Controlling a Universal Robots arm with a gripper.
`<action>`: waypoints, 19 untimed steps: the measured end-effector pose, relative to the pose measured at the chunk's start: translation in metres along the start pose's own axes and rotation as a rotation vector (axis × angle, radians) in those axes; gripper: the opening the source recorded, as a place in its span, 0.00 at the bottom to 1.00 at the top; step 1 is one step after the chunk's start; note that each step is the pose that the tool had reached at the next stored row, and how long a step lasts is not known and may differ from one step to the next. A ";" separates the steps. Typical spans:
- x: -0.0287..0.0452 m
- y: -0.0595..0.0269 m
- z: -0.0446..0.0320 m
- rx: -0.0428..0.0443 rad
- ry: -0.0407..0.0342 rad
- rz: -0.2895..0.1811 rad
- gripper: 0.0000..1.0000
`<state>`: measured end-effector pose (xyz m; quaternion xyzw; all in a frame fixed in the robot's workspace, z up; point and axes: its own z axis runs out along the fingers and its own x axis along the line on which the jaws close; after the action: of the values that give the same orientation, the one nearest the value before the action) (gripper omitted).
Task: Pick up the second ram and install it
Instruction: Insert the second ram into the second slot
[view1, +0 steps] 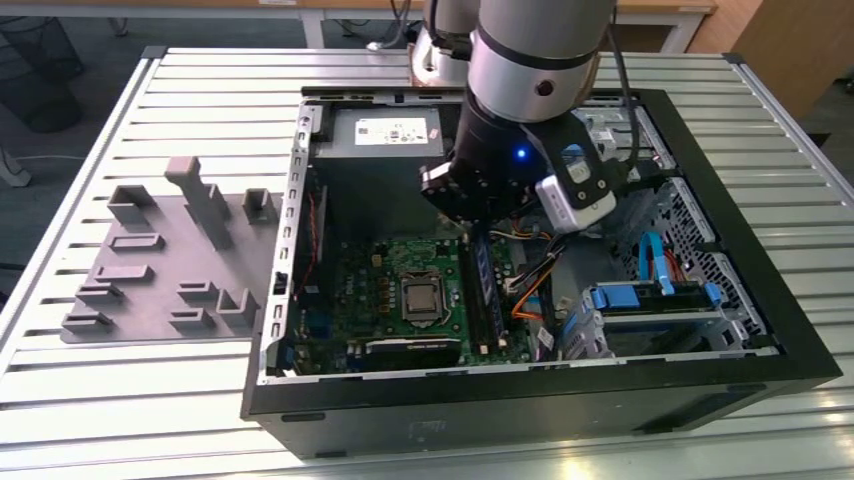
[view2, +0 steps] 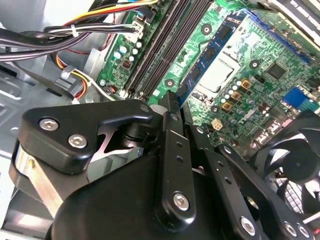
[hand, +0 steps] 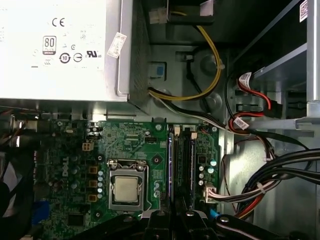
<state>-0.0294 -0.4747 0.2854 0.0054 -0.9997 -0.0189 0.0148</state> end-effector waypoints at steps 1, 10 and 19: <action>0.0000 -0.0001 0.0018 0.0001 0.0000 0.000 0.14; -0.0020 -0.0008 0.0204 -0.0014 -0.0013 0.036 0.14; -0.0037 -0.0014 0.0366 -0.0013 -0.0014 0.037 0.14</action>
<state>-0.0268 -0.4747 0.2486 -0.0133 -0.9996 -0.0192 0.0145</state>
